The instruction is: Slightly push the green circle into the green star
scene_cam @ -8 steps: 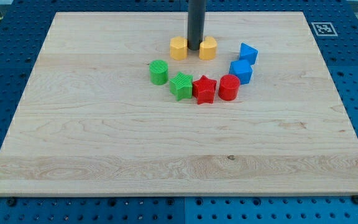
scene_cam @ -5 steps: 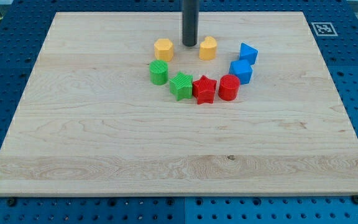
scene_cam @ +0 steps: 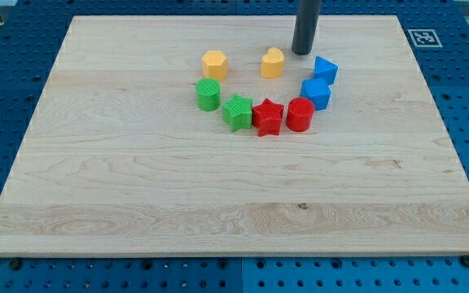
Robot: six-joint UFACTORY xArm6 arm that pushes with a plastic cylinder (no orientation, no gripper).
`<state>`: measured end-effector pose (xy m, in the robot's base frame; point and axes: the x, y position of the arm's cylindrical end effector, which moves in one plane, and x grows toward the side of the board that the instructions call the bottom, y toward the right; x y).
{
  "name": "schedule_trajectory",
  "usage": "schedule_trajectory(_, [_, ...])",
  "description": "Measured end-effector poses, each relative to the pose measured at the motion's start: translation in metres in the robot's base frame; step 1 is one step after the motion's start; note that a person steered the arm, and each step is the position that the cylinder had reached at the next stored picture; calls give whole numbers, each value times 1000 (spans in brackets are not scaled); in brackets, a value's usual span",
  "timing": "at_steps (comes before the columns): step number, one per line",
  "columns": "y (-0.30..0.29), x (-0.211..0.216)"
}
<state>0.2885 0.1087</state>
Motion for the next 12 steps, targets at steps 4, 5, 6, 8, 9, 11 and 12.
schedule_trajectory(4, [9, 33])
schedule_trajectory(5, [8, 33])
schedule_trajectory(6, [-10, 25])
schedule_trajectory(8, [-30, 5])
schedule_trajectory(9, [-56, -27])
schedule_trajectory(11, [-196, -39])
schedule_trajectory(12, [-222, 9])
